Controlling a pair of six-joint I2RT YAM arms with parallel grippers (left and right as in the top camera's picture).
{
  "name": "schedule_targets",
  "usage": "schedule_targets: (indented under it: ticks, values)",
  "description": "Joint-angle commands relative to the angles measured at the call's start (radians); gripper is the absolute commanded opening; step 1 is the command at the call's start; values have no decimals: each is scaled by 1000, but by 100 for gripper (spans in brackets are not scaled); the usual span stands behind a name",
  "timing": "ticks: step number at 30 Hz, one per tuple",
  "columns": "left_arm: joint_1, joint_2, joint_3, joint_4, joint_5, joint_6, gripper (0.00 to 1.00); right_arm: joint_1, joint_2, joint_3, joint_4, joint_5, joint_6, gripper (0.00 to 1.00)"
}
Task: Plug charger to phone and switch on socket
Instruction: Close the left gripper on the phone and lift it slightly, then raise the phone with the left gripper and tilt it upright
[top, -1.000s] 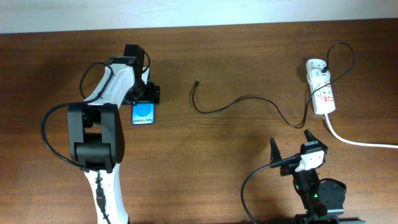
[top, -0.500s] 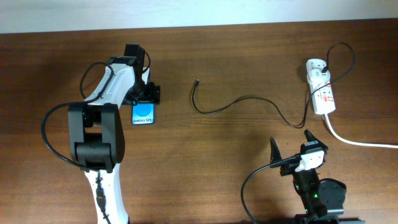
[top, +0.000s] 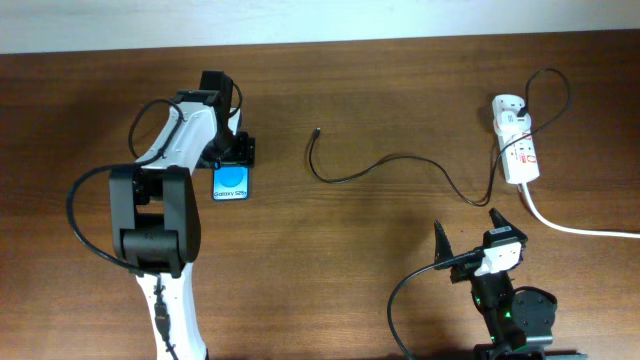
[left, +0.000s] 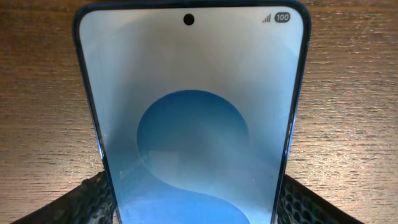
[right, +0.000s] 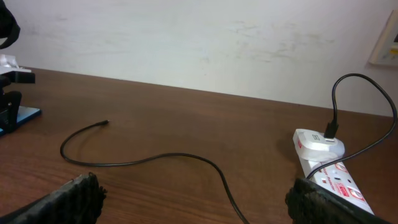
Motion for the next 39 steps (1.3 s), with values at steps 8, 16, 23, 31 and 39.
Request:
schedule_targets:
  ticks: [8, 16, 23, 31, 39]
  values:
    - [-4, 76, -20, -14, 38, -2, 56, 8, -6, -5, -6, 5, -3, 98]
    - [-4, 76, 133, -106, 42, -2, 38, 8, -6, -5, -6, 5, -3, 98]
    - [-4, 76, 222, -152, 42, -2, 31, 8, -6, -5, -6, 5, -3, 99]
    - [-4, 75, 282, -191, 42, -3, 20, 8, -6, -5, -6, 5, -3, 98]
    - [-4, 75, 417, -298, 224, -135, 0, 8, -6, -5, -6, 5, -3, 98]
